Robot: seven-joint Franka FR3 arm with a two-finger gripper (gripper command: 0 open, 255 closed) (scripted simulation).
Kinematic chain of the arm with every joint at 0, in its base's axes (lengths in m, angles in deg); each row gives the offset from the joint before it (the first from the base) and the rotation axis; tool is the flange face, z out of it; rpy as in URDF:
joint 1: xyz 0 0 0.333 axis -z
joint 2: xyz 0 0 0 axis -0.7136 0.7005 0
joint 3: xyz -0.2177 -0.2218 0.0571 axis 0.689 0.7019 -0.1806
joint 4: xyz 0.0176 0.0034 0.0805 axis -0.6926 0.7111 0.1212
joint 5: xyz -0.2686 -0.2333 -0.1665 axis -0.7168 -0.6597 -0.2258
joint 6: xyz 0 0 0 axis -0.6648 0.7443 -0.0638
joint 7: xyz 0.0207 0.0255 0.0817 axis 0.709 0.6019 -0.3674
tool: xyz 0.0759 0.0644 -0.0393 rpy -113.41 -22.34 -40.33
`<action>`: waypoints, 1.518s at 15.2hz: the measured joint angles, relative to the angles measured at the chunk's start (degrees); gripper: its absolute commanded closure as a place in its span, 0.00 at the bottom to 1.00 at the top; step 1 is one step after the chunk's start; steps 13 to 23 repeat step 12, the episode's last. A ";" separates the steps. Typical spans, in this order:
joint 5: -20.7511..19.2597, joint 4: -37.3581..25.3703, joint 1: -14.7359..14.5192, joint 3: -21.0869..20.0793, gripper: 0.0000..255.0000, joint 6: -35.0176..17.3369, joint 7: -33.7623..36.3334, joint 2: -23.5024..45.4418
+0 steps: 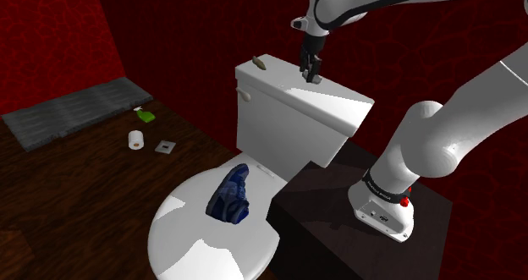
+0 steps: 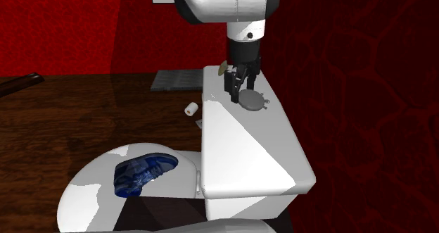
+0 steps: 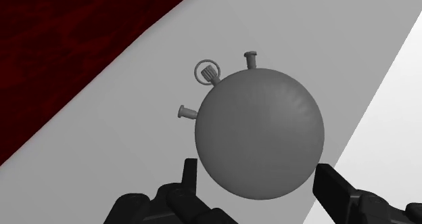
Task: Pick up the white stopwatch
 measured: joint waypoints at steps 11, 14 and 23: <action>0.17 -6.30 -0.09 -1.13 1.00 8.78 -0.14 -2.53; 0.17 -6.58 -0.08 -1.17 1.00 9.17 -0.17 -2.64; 0.17 -6.58 -0.08 -1.17 1.00 9.17 -0.17 -2.64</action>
